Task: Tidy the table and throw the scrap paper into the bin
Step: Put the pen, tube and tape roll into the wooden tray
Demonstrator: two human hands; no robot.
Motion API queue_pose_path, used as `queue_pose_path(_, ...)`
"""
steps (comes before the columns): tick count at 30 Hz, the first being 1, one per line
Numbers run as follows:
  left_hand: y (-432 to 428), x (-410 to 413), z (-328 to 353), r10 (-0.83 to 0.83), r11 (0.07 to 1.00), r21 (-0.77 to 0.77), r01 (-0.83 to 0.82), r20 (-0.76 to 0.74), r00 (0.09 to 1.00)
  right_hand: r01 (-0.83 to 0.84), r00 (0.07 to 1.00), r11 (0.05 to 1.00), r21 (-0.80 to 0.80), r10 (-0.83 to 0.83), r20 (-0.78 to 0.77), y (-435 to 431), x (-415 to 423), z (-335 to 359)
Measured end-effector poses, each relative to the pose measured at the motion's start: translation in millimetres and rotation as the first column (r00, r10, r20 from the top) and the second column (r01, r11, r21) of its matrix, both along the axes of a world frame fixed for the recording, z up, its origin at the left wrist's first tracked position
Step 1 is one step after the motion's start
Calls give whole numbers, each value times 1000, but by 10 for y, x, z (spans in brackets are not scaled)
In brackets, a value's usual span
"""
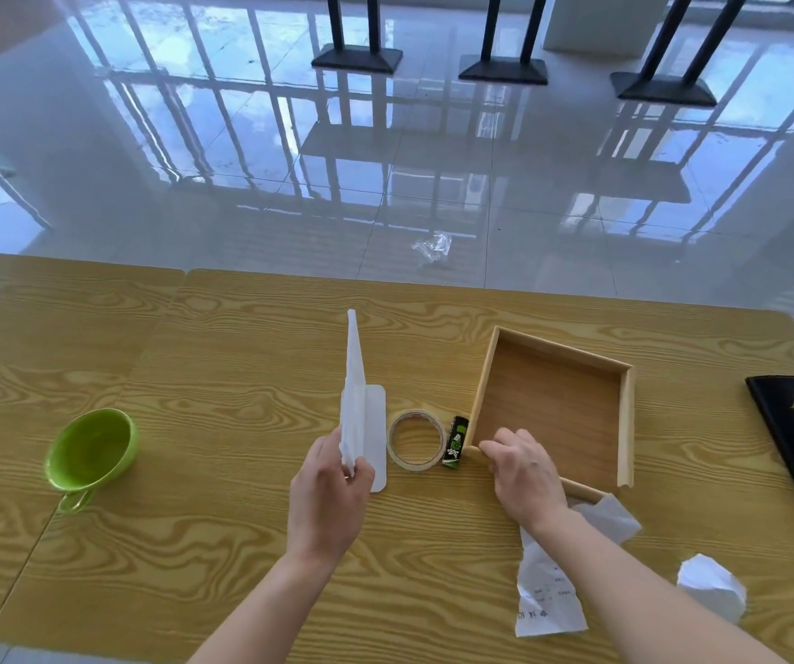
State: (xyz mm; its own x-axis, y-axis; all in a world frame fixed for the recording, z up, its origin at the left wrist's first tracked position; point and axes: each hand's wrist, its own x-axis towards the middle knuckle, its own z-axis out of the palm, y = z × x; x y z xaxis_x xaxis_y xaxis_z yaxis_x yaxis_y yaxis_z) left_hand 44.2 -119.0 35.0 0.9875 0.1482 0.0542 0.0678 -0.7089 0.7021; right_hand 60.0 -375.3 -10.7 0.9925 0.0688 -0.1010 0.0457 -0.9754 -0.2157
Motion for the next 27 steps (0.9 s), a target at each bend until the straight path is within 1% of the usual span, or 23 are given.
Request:
queue_pose_path(5,157,19,-27,72,997,3,-72,-15,997,-93,995,995,27,94,-32,301,12,14)
queue_pose_path(8,274,65,-4,72,997,11,-72,19,997,-121,992,992,46,122,-27,482,84,39)
queue_pose_path(15,575,321,-14,93,995,40,-94,28,995,-217,976,974,60,218,-21,829,293,16)
queue_pose_path(22,957,608,-47,149,988,41,-149,9,989,-269,961,963,32,271,-59,1138,527,-14)
queue_pose_path(27,1216,809,-25,155,987,39,-155,16,988,-284,956,958,32,286,-67,1420,718,-34)
